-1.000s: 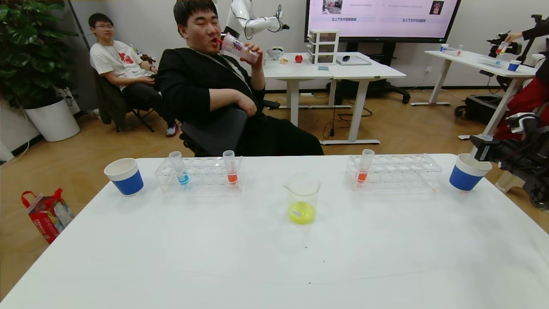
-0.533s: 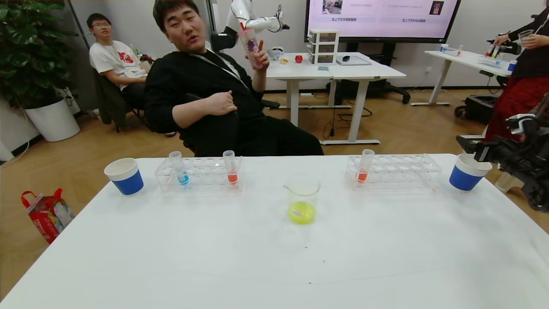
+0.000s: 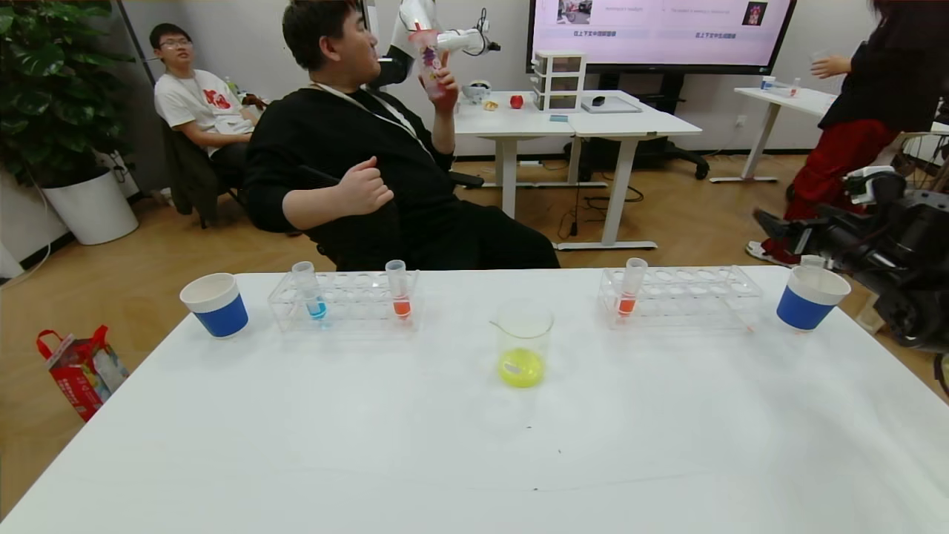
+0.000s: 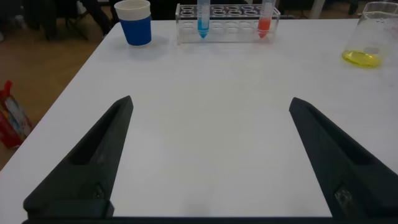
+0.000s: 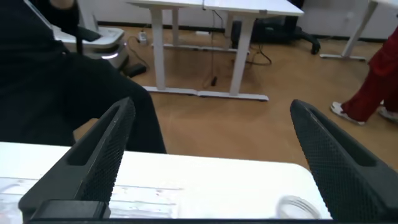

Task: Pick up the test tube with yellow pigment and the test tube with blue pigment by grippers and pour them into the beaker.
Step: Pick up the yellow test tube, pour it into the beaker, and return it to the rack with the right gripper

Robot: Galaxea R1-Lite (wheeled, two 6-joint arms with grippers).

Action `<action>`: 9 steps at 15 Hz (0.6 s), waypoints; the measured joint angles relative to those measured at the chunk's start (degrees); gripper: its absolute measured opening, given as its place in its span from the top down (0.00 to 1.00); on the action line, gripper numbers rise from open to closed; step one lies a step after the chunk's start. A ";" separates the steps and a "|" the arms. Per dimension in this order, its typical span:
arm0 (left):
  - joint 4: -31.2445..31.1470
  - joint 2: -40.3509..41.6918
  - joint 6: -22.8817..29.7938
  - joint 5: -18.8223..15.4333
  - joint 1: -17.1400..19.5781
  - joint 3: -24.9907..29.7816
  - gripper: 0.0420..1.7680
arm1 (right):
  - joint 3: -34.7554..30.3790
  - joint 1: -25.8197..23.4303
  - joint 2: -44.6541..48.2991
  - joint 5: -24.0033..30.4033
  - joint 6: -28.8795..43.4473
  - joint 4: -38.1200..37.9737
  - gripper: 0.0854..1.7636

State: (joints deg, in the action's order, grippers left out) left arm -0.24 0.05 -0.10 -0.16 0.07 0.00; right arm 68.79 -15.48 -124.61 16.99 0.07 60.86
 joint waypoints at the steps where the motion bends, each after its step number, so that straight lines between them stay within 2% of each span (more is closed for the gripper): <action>1: 0.00 0.00 0.00 -0.02 0.00 0.00 0.01 | -0.44 2.43 1.54 -1.45 0.04 -0.66 0.02; 4: 0.00 0.00 0.00 0.00 0.00 0.00 0.01 | -2.50 9.56 7.28 -6.63 0.11 -4.79 0.02; 9: -0.02 0.00 -0.01 -0.02 0.00 0.00 0.01 | -5.64 16.60 19.80 -13.89 0.17 -14.56 0.02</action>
State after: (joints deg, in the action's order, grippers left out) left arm -0.27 0.05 -0.11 -0.18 0.07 0.00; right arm 63.15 1.12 -104.81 3.11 0.24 46.30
